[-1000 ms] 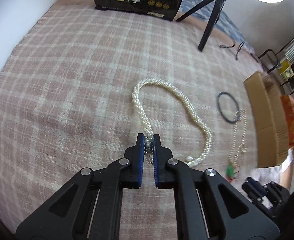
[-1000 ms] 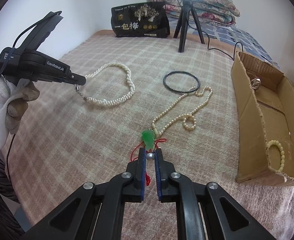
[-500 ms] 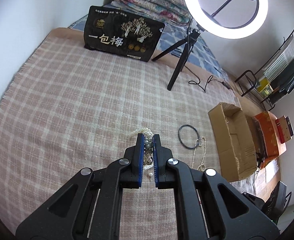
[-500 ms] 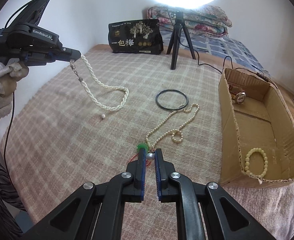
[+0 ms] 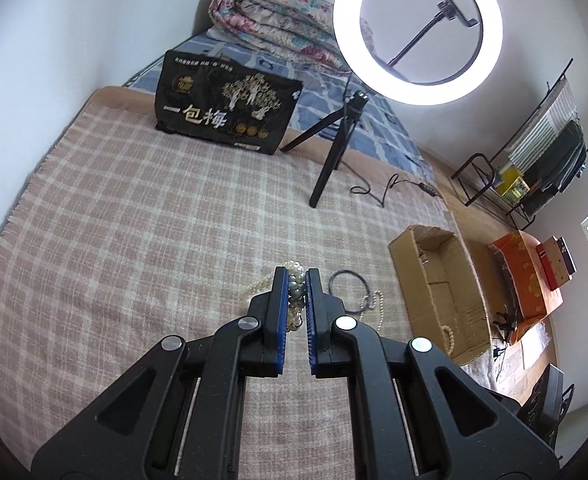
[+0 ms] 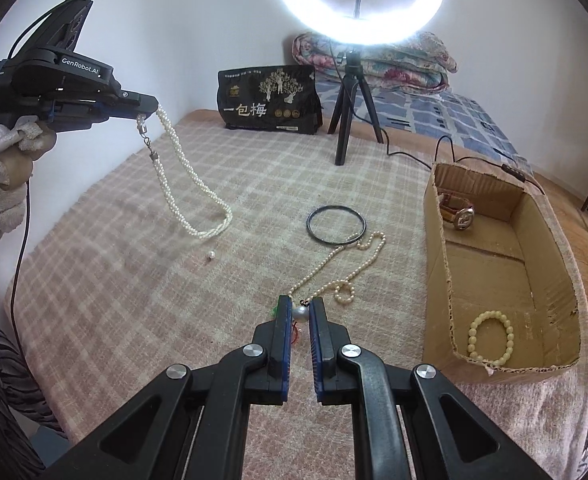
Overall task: Organize jewelry
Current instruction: 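Lift pearl necklace with left tool and carry it over box while right tool follows, then lower pearl necklace into box and open left tool while right tool opens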
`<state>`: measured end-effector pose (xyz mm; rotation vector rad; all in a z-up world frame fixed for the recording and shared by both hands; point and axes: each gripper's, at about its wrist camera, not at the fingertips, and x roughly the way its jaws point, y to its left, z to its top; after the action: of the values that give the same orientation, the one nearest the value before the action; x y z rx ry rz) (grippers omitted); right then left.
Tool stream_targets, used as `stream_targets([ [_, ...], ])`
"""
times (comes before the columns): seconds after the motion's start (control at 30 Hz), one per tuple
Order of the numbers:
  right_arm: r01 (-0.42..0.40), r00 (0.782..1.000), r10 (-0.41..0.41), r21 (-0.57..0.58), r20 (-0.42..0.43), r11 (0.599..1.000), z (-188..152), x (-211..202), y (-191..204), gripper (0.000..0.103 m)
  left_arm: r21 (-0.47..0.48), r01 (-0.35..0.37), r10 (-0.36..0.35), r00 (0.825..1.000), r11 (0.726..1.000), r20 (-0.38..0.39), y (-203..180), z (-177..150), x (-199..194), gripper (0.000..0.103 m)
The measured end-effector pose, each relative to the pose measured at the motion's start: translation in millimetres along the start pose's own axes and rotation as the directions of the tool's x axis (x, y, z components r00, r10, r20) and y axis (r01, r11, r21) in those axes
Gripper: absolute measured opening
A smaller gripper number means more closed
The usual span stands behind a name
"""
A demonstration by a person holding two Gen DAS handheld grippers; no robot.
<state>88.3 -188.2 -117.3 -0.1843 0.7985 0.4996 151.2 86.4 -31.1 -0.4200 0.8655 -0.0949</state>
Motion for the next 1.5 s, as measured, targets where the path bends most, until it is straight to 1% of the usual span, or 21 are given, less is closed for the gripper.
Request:
stream_targets([
  [0.2, 0.022, 0.999, -0.023, 0.016, 0.040, 1.000, 6.9, -15.5, -10.9, 0.006, 0.029, 0.049, -0.050, 0.998, 0.998, 0.034, -23.9, 7.1, -13.5, 0.006],
  [0.33, 0.040, 0.997, -0.042, 0.034, 0.065, 0.999, 9.9, -26.6, -22.8, 0.006, 0.048, 0.077, -0.080, 0.996, 0.996, 0.043, -40.3, 9.4, -17.1, 0.006],
  [0.53, 0.070, 0.992, -0.077, 0.069, 0.097, 0.995, 13.1, -42.7, -43.3, 0.006, 0.077, 0.110, -0.114, 0.992, 0.991, 0.049, -66.0, 14.8, -15.4, 0.006],
  [0.77, 0.108, 0.985, -0.123, 0.122, 0.120, 0.987, 16.0, -57.4, -74.5, 0.006, 0.133, 0.154, -0.161, 0.986, 0.979, 0.045, -111.1, 24.0, -7.1, 0.006],
  [0.97, 0.144, 0.981, -0.162, 0.156, 0.110, 0.977, 13.4, -60.6, -99.9, 0.006, 0.162, 0.190, -0.198, 0.980, 0.968, 0.036, -147.9, 33.1, 4.3, 0.006],
  [1.2, 0.193, 0.974, -0.210, 0.179, 0.079, 0.965, 6.6, -58.8, -127.5, 0.006, 0.221, 0.218, -0.227, 0.974, 0.951, 0.014, -196.6, 39.9, 23.2, 0.006],
  [1.5, 0.213, 0.974, -0.223, 0.200, 0.030, 0.956, -3.3, -46.8, -150.2, 0.006, 0.280, 0.219, -0.224, 0.975, 0.935, -0.014, -250.0, 44.9, 57.3, 0.006],
])
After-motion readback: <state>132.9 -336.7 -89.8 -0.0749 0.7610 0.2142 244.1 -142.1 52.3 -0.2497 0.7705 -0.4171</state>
